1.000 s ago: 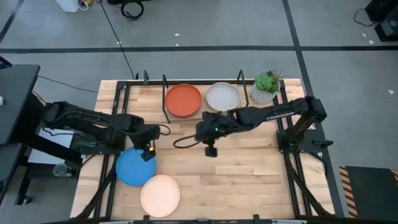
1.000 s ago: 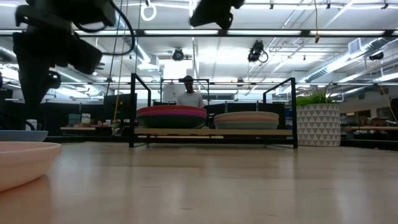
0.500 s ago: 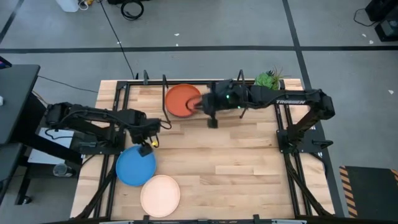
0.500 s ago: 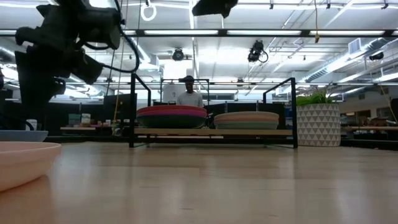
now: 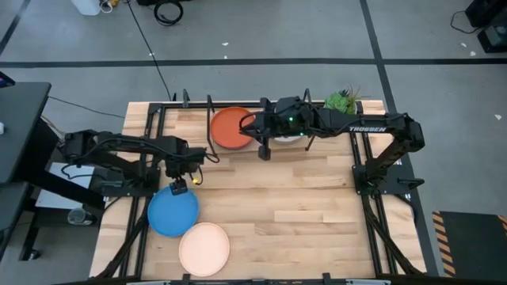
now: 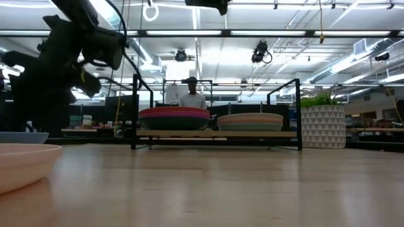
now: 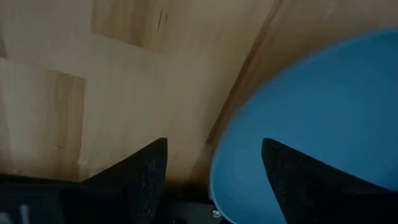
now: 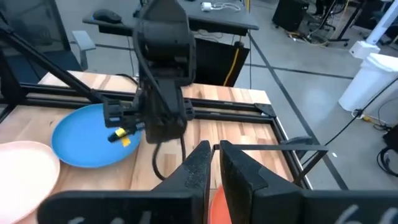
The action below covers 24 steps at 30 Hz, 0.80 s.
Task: Place and stack plates onto a shelf
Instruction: Stack the blue plate on top of the orange plate on the shelf
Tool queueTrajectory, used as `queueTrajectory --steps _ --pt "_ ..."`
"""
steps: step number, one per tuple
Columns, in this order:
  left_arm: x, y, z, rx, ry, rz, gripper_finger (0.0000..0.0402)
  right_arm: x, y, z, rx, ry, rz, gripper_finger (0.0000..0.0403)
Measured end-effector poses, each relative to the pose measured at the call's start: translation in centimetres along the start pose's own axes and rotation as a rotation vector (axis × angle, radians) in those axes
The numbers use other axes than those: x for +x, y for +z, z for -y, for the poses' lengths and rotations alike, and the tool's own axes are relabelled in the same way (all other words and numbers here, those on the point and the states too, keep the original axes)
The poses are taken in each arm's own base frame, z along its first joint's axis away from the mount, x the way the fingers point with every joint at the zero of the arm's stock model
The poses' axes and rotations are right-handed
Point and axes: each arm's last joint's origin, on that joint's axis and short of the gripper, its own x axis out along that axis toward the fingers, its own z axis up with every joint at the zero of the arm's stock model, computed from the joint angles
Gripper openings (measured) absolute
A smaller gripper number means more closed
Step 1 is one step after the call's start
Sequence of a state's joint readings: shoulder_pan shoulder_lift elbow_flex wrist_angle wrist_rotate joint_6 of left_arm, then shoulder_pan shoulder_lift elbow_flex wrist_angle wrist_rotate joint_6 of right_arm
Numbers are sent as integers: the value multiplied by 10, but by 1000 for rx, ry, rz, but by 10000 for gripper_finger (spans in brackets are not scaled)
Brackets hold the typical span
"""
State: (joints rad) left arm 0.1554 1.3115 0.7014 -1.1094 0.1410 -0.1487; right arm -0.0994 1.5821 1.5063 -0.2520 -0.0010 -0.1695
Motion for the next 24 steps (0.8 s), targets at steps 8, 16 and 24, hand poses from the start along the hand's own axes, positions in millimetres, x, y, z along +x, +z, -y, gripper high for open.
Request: queueTrajectory --steps 8,16,24 --pt "15 10 1 12 -21 -66 216 1 -3 -3 -46 17 -33 41" --pt "28 15 7 55 -48 -141 158 1 -4 -4 -72 19 -38 41" --pt "34 17 12 93 -53 -183 66 1 -5 -3 -71 16 -44 41"
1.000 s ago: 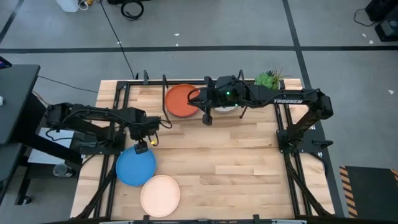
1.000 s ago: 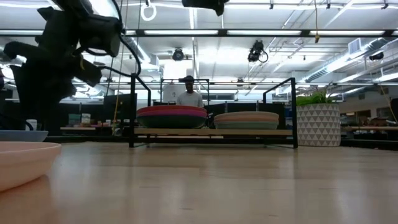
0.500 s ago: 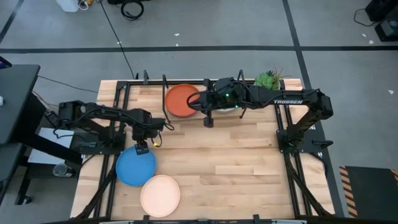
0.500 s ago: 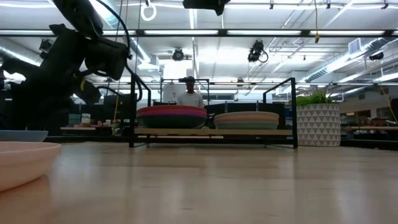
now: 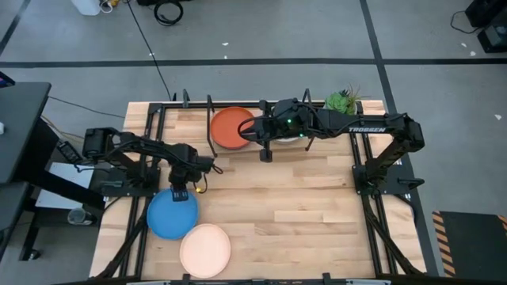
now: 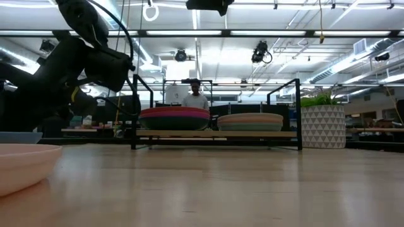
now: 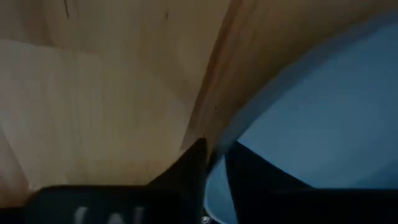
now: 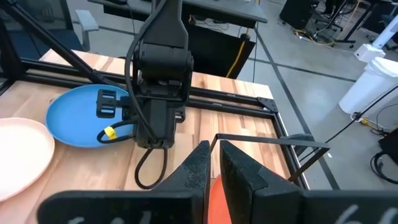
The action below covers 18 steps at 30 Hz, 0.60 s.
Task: Place and stack plates onto a shelf
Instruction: Stack the blue plate on top of the orange plate on the shelf
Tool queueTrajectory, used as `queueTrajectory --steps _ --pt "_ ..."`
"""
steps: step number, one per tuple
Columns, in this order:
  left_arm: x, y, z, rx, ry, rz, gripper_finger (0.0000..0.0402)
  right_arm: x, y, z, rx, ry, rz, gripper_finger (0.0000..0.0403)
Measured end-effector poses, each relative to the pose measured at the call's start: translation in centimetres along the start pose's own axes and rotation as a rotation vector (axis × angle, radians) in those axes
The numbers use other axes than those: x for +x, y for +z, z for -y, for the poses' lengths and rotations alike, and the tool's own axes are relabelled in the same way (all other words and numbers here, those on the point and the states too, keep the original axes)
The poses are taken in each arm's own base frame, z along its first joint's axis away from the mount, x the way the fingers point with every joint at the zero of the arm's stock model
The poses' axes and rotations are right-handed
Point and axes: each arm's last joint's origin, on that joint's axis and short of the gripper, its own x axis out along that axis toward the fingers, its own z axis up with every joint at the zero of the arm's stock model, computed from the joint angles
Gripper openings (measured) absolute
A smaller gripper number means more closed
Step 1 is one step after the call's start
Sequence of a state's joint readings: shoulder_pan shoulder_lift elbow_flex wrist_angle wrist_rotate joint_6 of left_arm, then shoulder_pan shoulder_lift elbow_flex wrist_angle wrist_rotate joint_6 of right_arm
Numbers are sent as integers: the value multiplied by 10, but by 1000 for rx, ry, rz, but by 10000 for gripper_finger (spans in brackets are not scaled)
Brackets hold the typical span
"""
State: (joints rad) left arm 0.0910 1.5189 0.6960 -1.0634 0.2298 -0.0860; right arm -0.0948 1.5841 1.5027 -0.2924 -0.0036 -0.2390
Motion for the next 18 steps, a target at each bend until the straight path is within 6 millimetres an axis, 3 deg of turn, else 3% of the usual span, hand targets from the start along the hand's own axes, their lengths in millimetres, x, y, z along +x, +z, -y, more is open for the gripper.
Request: queueTrajectory --steps 4,10,18 --pt "-2 -1 -2 -14 -6 10 15 1 -2 -1 0 3 -15 41" --pt "-11 -2 -6 -35 -8 27 18 1 -3 0 1 0 -16 41" --pt "-57 6 -3 2 19 146 14 1 -4 4 4 -9 -19 41"
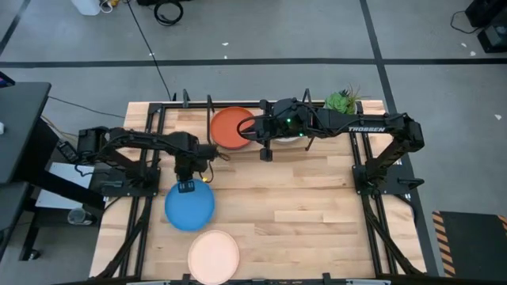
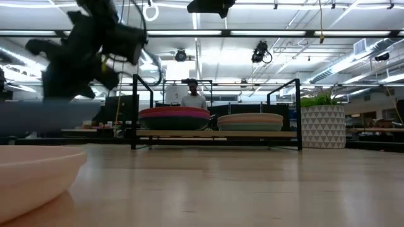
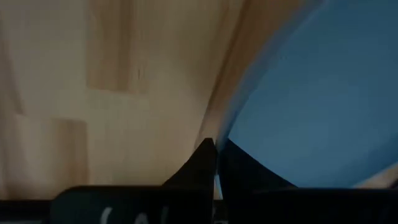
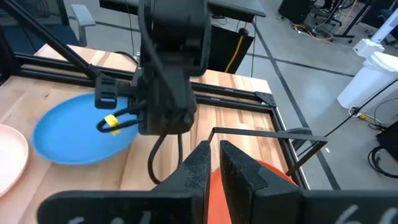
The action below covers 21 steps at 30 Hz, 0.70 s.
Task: Place and stack plates onto a shelf
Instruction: Stack the blue plate on top of the orange plate on the shelf
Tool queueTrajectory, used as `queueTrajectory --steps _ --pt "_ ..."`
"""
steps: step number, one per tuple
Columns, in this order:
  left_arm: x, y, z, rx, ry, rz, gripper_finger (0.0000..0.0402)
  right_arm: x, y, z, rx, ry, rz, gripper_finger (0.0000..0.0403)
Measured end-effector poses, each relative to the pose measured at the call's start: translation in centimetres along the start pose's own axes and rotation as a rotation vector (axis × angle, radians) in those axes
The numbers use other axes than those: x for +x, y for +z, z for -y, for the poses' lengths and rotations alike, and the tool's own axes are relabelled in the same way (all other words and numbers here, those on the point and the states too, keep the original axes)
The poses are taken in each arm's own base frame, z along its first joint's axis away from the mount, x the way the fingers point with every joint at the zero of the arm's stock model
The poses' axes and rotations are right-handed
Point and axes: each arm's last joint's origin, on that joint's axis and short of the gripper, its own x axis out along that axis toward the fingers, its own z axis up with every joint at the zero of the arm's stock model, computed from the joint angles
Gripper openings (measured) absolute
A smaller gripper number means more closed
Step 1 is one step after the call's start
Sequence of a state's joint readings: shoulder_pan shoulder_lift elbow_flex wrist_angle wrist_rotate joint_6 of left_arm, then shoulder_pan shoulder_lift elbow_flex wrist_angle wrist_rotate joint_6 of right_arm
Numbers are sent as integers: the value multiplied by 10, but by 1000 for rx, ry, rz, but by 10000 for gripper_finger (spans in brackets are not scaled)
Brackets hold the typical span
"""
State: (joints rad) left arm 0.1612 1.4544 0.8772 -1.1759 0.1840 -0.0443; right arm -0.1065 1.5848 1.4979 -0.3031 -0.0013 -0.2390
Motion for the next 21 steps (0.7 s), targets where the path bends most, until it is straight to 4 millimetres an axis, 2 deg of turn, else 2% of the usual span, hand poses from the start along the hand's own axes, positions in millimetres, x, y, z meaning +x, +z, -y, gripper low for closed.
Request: queueTrajectory --steps 5,10,13,15,21 --pt "-50 15 10 75 -4 129 15 0 0 1 1 -2 -2 41" --pt "-114 30 15 76 -14 386 15 0 0 1 1 -2 -1 41" --pt "-150 36 7 38 -3 516 15 -2 0 1 0 -27 -12 41" --pt "-170 41 -2 10 3 583 15 -9 1 1 -4 -116 -34 41" --pt "-204 67 -39 -28 61 630 15 -51 17 9 -96 -463 -60 37"
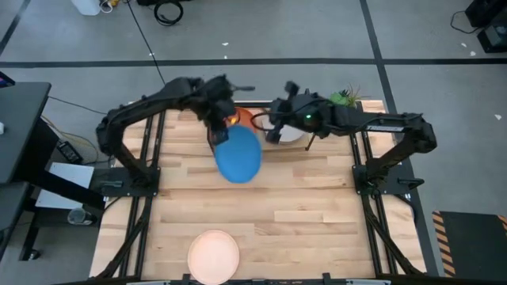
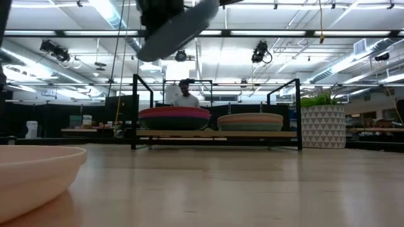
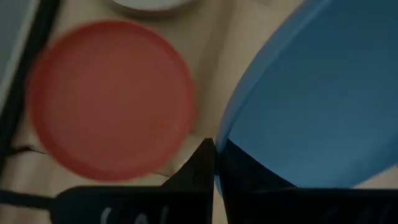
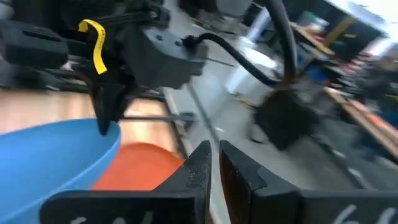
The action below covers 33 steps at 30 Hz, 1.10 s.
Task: Place and stack plates onto a shelf
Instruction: Stack the blue plate on top of the orange plate on the shelf
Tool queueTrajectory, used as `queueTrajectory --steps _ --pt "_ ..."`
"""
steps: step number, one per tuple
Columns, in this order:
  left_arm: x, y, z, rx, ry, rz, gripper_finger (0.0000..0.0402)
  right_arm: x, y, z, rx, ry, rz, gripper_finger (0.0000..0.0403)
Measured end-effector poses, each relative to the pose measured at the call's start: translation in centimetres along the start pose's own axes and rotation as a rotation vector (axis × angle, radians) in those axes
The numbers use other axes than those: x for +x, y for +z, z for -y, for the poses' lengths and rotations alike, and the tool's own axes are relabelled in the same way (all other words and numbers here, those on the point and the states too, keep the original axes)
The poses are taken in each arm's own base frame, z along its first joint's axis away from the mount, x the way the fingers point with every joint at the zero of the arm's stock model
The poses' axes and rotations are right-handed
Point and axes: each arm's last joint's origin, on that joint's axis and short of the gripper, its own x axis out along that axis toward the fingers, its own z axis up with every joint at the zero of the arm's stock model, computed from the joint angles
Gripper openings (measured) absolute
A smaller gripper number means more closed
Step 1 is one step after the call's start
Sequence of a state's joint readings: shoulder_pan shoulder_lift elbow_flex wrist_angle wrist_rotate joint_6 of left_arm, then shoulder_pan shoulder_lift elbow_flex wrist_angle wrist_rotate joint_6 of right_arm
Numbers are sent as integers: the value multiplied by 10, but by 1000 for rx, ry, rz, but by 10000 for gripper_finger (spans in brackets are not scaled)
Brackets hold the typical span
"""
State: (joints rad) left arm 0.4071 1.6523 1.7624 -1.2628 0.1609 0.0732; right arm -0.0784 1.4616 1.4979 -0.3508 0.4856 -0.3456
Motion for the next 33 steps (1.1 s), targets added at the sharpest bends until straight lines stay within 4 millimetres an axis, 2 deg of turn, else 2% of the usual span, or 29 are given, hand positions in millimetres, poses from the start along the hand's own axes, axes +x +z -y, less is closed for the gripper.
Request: queueTrajectory --steps 7,13,18,25,29,33 --pt "22 39 -51 -38 143 -11 15 -35 4 27 16 -176 -16 37" --pt "52 50 -87 -15 261 -134 15 -49 6 30 91 -165 0 37" --pt "65 48 -110 -3 304 -267 15 -47 3 19 121 -106 -26 37" --pt "65 41 -136 -33 323 -298 15 -37 0 -4 98 -48 -71 37" --pt "63 39 -143 -52 325 -293 21 -32 0 -12 85 -37 -76 37" --pt "64 38 -140 -50 281 -288 48 -32 -1 -12 84 -37 -77 37"
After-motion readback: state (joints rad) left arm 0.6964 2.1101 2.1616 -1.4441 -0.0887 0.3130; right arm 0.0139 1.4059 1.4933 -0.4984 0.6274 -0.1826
